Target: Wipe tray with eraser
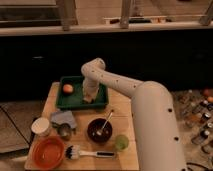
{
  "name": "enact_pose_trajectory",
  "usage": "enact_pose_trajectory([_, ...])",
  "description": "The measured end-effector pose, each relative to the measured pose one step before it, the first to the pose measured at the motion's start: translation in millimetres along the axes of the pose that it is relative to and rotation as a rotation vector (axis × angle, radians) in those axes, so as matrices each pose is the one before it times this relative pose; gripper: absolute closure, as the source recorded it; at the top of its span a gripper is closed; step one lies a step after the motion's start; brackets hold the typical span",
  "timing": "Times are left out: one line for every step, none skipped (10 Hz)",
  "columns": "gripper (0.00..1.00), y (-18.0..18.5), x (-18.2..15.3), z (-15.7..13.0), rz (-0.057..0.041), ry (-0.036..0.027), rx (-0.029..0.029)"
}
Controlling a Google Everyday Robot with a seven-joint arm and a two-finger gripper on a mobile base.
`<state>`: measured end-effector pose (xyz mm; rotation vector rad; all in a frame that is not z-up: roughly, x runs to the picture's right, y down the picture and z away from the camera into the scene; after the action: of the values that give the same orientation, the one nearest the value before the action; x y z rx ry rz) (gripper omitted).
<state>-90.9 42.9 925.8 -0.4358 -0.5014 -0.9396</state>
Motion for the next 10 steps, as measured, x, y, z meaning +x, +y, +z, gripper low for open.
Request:
enact_pose_trajectory([1.00, 1.53, 2.02, -0.08, 0.01115, 0.00100, 0.00062])
enact_pose_trajectory([1.00, -0.95, 7.44, -0.65, 0.02138, 0.00922, 0.00050])
enact_pose_trajectory([1.00, -1.69, 9.17, -2.15, 0.01584, 0.01039, 0.00231])
enact_pose_trajectory([1.00, -0.32, 7.07, -1.26, 0.01467, 0.00575, -0.00095])
enact_pose_trajectory([1.00, -4.04, 10.38, -2.51, 0.02128, 0.01024, 0.00224])
enact_pose_trajectory([1.00, -3.93, 4.31, -1.03, 0.01144, 0.00603, 0.00212])
enact_pose_trajectory([1.00, -0.37, 1.20, -0.71, 0.01138, 0.00314, 0.00046])
enact_pose_trajectory([1.00, 0.65, 1.02, -0.37, 0.00127, 0.00211, -0.00005])
enact_pose_trajectory([1.00, 1.53, 1.94, -0.12, 0.00158, 0.00326, -0.00080])
enact_pose_trajectory([1.00, -0.69, -0.68, 0.16, -0.00135, -0.00037, 0.00013])
